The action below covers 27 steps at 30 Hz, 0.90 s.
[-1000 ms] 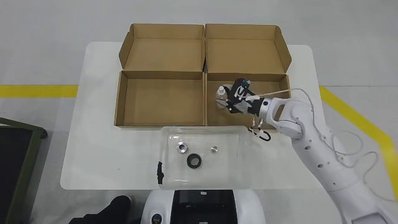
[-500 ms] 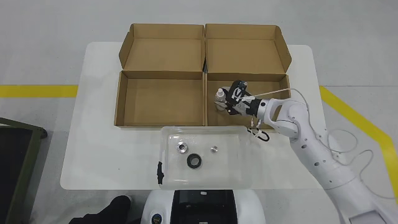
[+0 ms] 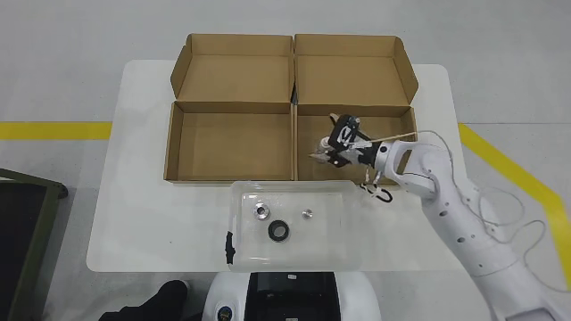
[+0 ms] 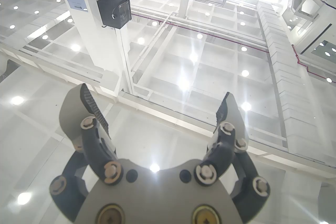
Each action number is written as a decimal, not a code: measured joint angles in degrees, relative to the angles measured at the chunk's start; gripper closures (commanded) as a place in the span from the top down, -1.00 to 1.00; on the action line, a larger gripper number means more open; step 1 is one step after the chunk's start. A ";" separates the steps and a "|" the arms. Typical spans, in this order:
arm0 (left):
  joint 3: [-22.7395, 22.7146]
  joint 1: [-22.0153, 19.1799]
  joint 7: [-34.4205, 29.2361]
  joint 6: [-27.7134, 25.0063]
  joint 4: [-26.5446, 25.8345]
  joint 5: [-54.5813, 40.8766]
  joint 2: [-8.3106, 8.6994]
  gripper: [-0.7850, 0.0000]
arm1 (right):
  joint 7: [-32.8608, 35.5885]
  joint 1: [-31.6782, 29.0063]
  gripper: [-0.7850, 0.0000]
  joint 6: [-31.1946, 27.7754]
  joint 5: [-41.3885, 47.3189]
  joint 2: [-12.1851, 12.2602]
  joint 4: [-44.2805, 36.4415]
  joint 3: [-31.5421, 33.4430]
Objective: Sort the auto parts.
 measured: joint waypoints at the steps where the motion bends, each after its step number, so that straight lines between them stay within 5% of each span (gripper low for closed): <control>1: 0.00 0.00 0.00 0.00 0.00 0.00 0.00 1.00 | 0.22 -0.53 1.00 -0.07 -0.43 0.21 -1.40 0.75; 16: 0.00 0.00 0.00 0.00 0.00 0.00 0.00 1.00 | 4.23 -11.42 1.00 -6.42 -2.35 2.50 -22.00 6.15; 27: 0.00 0.00 0.00 0.00 0.00 0.00 0.00 1.00 | 5.39 -18.70 1.00 -12.65 -7.02 3.61 -28.81 5.03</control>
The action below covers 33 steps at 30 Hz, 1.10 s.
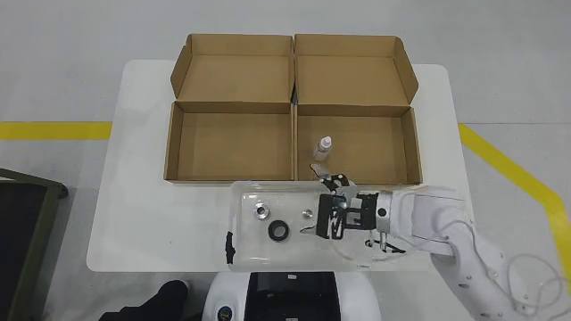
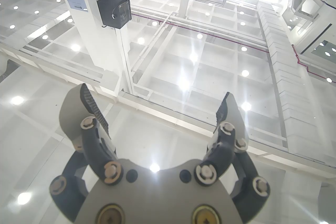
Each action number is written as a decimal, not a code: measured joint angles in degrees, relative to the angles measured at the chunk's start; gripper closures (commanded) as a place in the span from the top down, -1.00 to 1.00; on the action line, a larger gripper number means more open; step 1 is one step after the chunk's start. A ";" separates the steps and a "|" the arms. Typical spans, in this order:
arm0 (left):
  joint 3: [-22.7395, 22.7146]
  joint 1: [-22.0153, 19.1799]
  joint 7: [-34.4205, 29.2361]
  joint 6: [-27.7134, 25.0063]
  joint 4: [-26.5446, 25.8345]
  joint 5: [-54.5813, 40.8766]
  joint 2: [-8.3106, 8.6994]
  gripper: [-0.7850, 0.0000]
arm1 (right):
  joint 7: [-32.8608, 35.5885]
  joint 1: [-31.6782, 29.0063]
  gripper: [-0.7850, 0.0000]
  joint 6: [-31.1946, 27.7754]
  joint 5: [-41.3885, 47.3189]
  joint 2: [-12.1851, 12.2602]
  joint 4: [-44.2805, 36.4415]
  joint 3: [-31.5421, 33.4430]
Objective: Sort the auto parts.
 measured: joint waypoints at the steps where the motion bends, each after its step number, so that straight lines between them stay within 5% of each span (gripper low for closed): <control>1: 0.00 0.00 0.00 0.00 0.00 0.00 0.00 1.00 | -0.14 -0.37 1.00 -0.36 -0.51 0.05 -0.05 -0.27; 16: 0.00 0.00 0.00 0.00 0.00 0.00 0.00 1.00 | -3.71 -1.02 0.95 -0.92 -6.56 0.00 4.94 -4.69; 33: 0.00 0.00 0.00 0.00 0.00 0.00 0.00 1.00 | -2.10 1.31 0.42 1.56 -10.23 -0.33 10.73 -7.22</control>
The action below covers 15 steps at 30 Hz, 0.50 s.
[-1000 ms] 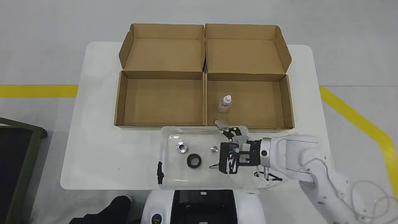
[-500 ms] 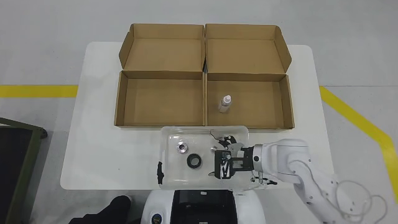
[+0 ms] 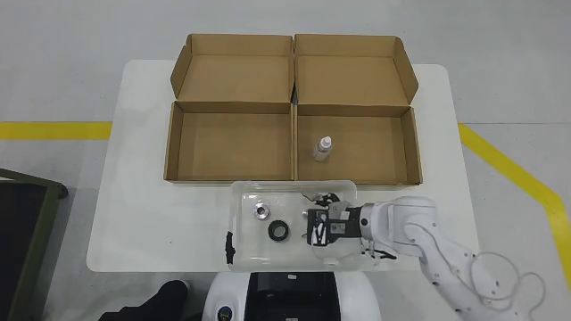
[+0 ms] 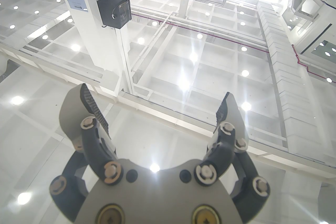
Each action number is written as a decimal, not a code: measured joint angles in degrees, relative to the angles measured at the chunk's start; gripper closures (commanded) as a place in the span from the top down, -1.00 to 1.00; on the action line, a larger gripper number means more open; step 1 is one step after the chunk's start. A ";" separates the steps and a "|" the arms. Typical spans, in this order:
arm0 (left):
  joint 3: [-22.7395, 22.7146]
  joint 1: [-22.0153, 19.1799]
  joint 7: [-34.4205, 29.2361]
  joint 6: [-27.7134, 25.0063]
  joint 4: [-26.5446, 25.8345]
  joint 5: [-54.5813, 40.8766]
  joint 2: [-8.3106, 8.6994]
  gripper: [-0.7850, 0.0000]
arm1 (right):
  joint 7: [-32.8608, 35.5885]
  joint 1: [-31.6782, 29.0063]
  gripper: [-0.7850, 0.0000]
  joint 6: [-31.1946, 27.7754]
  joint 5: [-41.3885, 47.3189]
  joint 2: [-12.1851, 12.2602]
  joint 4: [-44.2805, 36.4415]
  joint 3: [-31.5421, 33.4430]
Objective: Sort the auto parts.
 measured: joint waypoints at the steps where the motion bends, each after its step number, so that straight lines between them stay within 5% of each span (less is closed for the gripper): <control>1: 0.00 0.00 0.00 0.00 0.00 0.00 0.00 1.00 | 0.03 0.12 0.36 0.14 -0.10 -0.03 0.31 -0.15; 6: 0.00 0.00 0.00 0.00 0.00 0.00 0.00 1.00 | 0.07 0.76 -0.04 0.71 -1.04 -0.19 1.79 -1.04; 12: 0.00 0.00 0.00 0.00 0.00 0.00 0.00 1.00 | -0.80 1.32 -0.13 1.21 -2.77 -0.33 2.78 -1.97; 15: 0.00 0.00 0.00 0.00 0.00 0.00 0.00 1.00 | -0.96 1.56 -0.33 1.40 -3.14 -0.38 3.00 -2.22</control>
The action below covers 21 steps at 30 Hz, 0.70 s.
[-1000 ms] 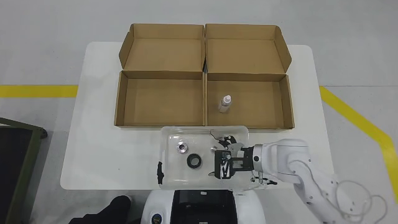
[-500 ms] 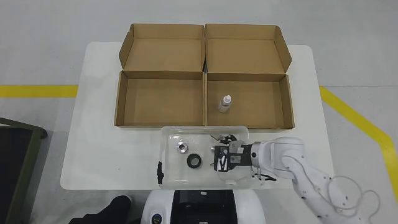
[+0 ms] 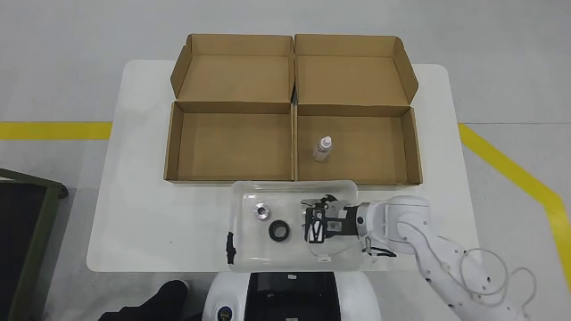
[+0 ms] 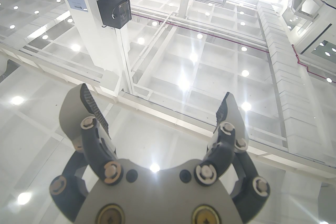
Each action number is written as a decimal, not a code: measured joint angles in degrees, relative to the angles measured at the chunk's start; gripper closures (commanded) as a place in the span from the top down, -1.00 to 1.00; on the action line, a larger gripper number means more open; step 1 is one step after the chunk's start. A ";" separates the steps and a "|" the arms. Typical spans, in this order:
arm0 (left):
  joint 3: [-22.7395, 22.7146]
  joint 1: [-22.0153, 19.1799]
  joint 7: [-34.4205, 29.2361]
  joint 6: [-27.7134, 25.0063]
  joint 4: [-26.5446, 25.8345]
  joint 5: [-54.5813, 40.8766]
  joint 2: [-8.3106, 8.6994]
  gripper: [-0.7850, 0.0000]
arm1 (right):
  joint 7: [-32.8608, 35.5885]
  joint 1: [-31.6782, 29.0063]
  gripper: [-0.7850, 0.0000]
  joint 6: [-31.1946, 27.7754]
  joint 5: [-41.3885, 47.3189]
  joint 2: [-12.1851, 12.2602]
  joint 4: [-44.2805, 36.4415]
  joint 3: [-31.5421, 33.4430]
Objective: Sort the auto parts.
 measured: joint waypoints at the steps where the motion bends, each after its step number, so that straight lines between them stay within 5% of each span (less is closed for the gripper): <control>1: 0.00 0.00 0.00 0.00 0.00 0.00 0.00 1.00 | -0.02 0.03 -0.43 0.08 -0.11 -0.01 0.00 -0.04; 7: 0.00 0.00 0.00 0.00 0.00 0.00 0.00 1.00 | -0.08 0.22 -1.00 0.40 -0.32 -0.04 0.16 -0.15; 21: 0.00 0.00 0.00 0.00 0.00 0.00 0.00 1.00 | 2.45 -1.30 -1.00 -2.35 2.47 0.68 -8.94 2.32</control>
